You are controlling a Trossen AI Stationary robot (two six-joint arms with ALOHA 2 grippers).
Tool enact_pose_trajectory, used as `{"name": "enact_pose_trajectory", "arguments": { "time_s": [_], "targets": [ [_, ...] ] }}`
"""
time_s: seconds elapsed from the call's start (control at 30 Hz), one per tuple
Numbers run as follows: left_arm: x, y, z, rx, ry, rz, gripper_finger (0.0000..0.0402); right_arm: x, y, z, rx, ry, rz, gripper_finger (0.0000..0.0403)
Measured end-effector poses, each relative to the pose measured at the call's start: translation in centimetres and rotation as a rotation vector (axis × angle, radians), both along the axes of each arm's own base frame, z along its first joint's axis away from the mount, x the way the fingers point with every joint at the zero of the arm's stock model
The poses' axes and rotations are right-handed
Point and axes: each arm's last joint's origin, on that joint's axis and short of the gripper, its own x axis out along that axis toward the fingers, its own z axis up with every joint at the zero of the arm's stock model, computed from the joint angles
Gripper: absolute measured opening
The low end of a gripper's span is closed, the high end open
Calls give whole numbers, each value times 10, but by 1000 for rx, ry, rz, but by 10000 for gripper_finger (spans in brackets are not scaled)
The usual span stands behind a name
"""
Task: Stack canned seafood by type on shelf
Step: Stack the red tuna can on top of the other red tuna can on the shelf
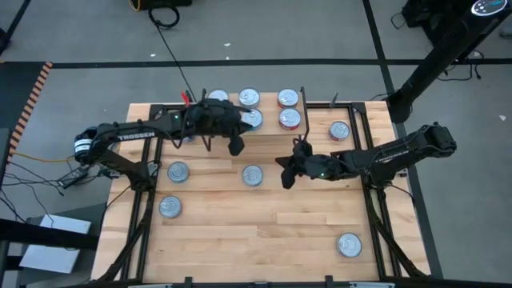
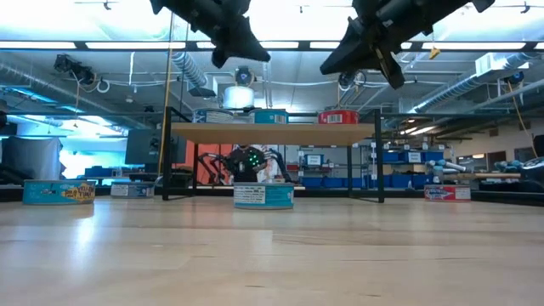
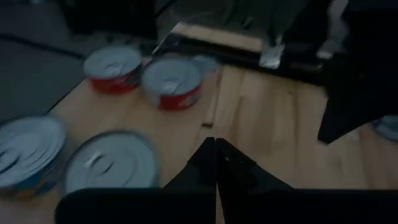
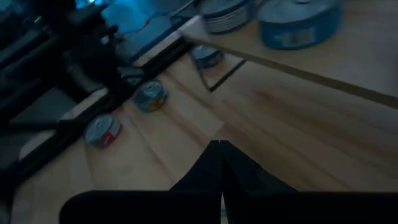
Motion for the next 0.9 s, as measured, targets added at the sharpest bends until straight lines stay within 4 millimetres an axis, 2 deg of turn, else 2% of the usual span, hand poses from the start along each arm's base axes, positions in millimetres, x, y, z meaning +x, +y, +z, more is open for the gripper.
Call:
{"name": "enact_pose_trajectory", "arguments": {
  "time_s": [0.17, 0.3, 0.47, 0.7, 0.9],
  "targets": [
    [4, -16, 2, 24, -10, -29, 2, 2, 1, 3, -86, 7, 70, 6],
    [12, -26, -6, 36, 21, -1, 2, 4, 1, 7, -156, 0, 113, 7],
    [14, -39, -20, -128, 92, 40, 10, 4, 2, 7, -215, 15, 148, 7],
    [19, -42, -22, -161, 65, 47, 15, 4, 5, 10, -224, -1, 227, 7],
    [23, -41, -16, -154, -11, 42, 15, 6, 4, 16, -226, -66, 150, 7]
  ]
}}
